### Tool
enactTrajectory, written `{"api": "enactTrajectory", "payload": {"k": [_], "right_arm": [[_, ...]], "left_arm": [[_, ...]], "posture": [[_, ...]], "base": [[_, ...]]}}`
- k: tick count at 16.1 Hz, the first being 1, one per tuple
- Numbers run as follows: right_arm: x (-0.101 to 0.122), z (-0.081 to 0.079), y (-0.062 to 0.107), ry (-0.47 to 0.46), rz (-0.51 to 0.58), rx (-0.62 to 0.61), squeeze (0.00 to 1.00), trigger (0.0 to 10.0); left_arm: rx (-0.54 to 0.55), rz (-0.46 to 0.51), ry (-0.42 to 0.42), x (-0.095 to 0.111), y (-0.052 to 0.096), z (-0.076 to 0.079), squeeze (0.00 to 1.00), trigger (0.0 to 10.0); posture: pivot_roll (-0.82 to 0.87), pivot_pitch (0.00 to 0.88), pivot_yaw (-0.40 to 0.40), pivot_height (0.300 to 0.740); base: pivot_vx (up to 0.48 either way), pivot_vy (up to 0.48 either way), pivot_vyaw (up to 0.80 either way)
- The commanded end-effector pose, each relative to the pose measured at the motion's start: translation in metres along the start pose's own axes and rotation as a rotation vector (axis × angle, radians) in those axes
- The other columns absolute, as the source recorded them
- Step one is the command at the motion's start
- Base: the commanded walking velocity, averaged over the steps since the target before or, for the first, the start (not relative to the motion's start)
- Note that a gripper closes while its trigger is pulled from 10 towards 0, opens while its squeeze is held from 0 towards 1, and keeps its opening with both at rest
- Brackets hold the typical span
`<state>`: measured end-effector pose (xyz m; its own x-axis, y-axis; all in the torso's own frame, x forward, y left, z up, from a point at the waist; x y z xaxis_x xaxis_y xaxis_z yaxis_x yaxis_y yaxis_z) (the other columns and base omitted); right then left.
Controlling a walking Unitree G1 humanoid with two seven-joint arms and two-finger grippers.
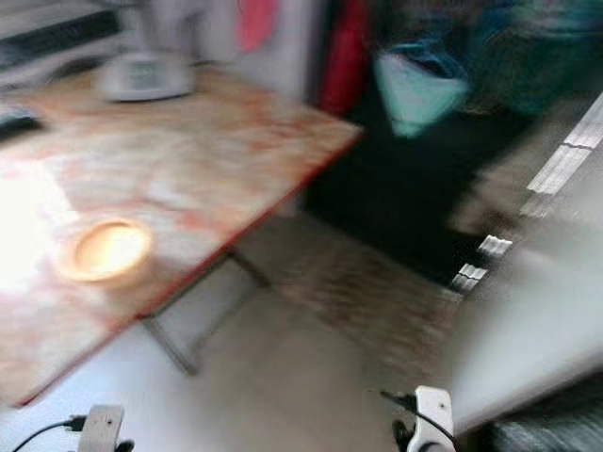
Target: Restocking fridge
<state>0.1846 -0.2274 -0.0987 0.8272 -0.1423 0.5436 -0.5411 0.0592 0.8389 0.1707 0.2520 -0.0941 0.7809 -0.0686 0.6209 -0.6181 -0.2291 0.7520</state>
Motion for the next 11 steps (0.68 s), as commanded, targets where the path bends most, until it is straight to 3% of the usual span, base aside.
{"api": "enactTrajectory", "payload": {"k": [1,11], "right_arm": [[-0.0083,0.0015,0.0011,-0.003,-0.027,-0.002,0.0,10.0],[-0.0074,0.0016,0.001,0.002,-0.032,0.004,0.0,10.0]], "left_arm": [[0.005,-0.028,-0.002,-0.0065,0.0013,-0.0022,0.0,10.0],[0.007,-0.024,0.014,-0.0061,0.0012,0.0005,0.0,10.0]], "posture": [[0.12,0.091,-0.015,0.74],[0.11,0.112,-0.013,0.74]], "base": [[0.0,0.0,-0.76],[0.0,0.0,-0.73]]}}
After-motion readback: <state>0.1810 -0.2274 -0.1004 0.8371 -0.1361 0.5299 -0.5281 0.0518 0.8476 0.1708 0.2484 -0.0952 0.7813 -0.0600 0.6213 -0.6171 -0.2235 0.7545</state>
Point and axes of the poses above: a point about 5 cm out from each wrist's last joint towards the gripper, its own y axis pointing back from the gripper into the wrist, its own x axis along the axis of the wrist's last joint, z = x × y, the point moved 2 cm from there along -y, pointing out of the wrist towards the gripper, and after that the axes turned 2 degrees about y, right-handed, at the moved point
